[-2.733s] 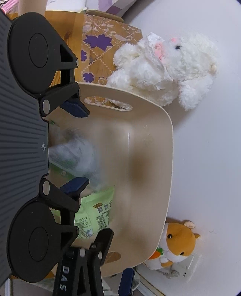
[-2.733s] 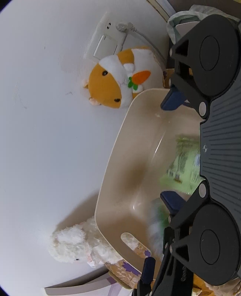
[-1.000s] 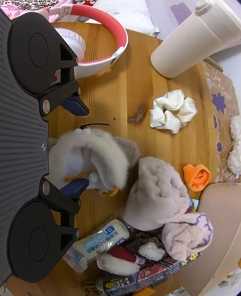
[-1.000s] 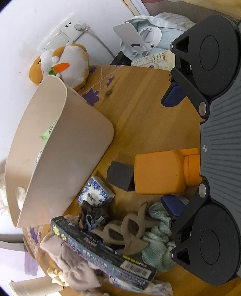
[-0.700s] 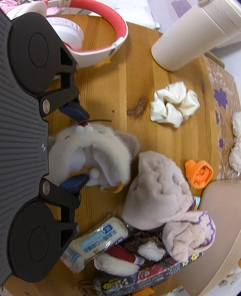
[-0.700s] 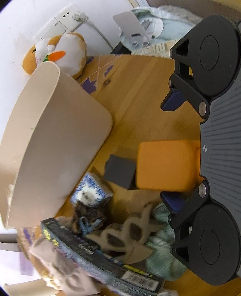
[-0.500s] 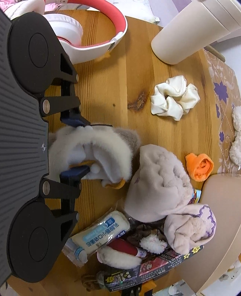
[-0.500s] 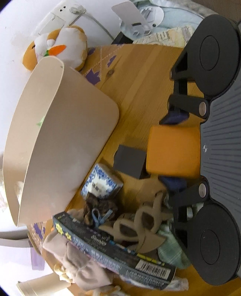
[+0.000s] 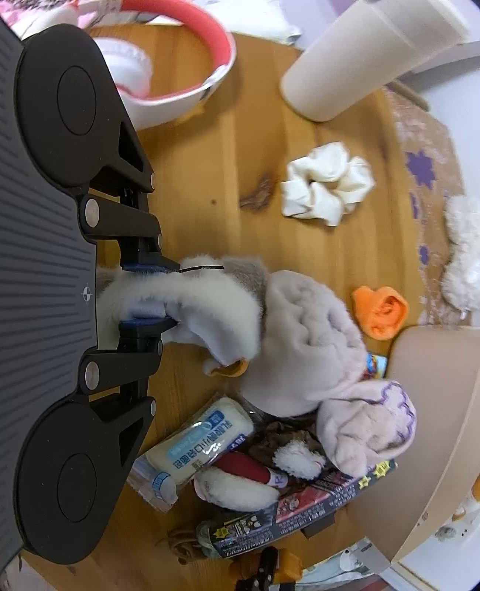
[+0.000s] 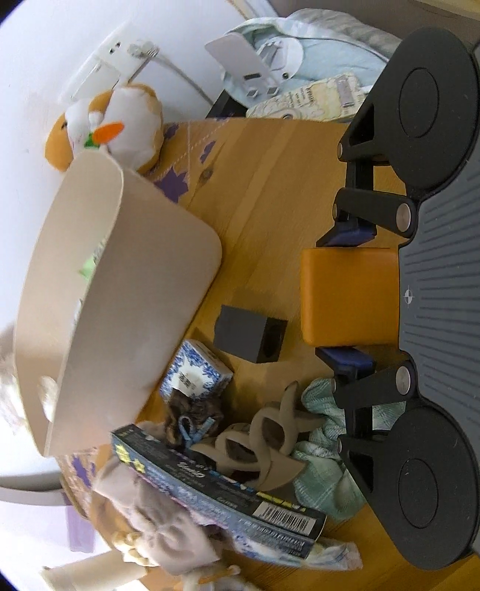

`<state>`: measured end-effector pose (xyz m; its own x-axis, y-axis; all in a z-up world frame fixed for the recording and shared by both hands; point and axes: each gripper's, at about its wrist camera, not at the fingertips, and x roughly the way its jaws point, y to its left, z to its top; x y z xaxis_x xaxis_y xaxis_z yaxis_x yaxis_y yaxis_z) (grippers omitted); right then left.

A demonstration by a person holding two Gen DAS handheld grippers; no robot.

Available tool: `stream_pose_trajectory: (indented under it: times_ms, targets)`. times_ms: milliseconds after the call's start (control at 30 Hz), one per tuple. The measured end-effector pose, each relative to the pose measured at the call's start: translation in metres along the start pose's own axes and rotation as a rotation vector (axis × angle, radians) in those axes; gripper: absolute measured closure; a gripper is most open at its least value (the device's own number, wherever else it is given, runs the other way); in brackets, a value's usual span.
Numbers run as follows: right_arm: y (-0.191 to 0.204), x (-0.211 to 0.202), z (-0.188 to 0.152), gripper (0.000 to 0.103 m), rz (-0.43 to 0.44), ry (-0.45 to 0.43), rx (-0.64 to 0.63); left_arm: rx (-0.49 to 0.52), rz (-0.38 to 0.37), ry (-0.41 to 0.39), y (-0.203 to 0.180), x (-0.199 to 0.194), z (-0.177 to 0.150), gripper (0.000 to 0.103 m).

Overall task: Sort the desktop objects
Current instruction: 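Carry the plush and orange bottle to the beige bin and release both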

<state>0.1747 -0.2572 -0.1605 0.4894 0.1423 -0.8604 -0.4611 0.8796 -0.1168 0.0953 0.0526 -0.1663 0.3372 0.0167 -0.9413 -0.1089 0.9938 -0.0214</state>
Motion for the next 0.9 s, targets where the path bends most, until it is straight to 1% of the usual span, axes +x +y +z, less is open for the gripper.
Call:
stream_pose_trajectory:
  times_ms: [300,467,600,767,900]
  targets:
    - [-0.009,-0.028,0.007,0.053,0.005,-0.058,0.035,0.004,-0.021,-0.067,0.000,-0.025,0.010,0.081]
    - [-0.010,-0.039,0.010,0.053,0.015,-0.085,0.035,-0.020,-0.024,-0.095,0.006,-0.035,0.016,0.081]
    - [-0.011,-0.051,0.014,0.053,0.017,-0.119,0.036,-0.040,-0.036,-0.145,0.008,-0.048,0.023,0.081]
    - [-0.015,-0.068,0.026,0.053,0.021,-0.164,0.034,-0.033,-0.050,-0.213,0.005,-0.068,0.043,0.081]
    - [-0.019,-0.081,0.040,0.053,0.001,-0.210,0.020,-0.019,-0.052,-0.270,0.001,-0.081,0.066,0.081]
